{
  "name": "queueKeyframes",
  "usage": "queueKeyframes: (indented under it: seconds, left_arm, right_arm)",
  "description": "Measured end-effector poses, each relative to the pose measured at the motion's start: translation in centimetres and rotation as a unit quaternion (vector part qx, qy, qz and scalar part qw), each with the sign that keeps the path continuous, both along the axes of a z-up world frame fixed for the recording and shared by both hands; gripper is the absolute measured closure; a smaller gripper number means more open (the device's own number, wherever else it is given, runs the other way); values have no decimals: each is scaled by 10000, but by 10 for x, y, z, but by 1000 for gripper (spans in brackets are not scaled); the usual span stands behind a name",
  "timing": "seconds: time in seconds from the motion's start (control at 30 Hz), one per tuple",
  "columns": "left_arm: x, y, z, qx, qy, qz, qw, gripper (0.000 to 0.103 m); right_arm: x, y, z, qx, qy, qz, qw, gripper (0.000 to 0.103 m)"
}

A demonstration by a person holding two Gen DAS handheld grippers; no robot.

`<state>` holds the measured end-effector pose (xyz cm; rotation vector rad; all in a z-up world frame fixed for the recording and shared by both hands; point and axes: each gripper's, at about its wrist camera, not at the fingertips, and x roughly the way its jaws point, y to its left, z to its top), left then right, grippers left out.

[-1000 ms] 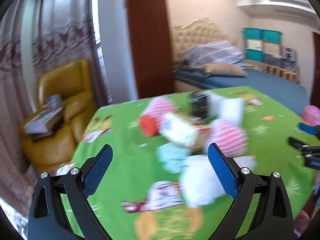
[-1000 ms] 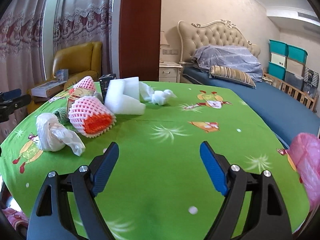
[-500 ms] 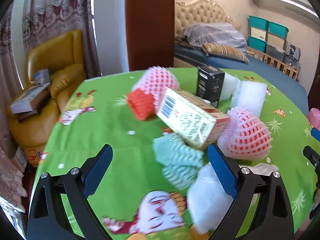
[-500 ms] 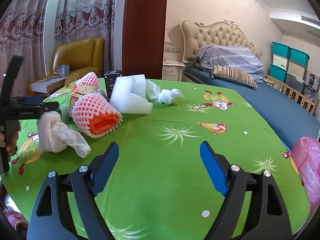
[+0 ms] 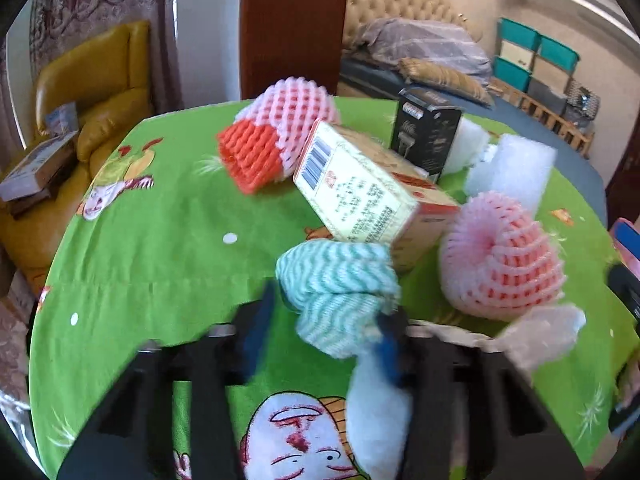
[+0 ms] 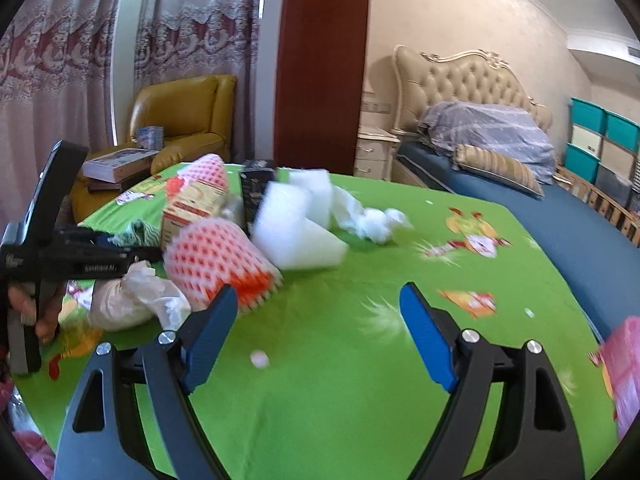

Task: Collect trash
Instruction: 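Move both open tools back toward the remaining trash on the table, then grasp the teal-striped cloth with the left tool while the right tool grasps a white foam strip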

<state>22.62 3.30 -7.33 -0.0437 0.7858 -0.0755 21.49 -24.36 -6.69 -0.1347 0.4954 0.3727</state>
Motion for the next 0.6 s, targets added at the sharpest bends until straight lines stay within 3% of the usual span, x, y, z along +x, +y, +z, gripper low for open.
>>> queueKeyframes:
  seconds: [0.13, 0.4, 0.5, 0.6]
  left_arm:
    - [-20, 0, 12, 175, -506, 16, 9986, 75]
    - [-43, 21, 19, -212, -766, 37, 9968, 75]
    - [-48, 27, 19, -235, -843, 87, 9961, 75]
    - [-53, 31, 20, -267, -941, 140, 9951, 75]
  right_arm:
    - [30, 13, -2, 101, 165, 43, 9998, 23]
    - [87, 34, -8, 256, 450, 31, 9987, 30]
    - [95, 41, -10, 309, 559, 84, 9979, 40]
    - [89, 44, -10, 209, 487, 129, 9985, 67]
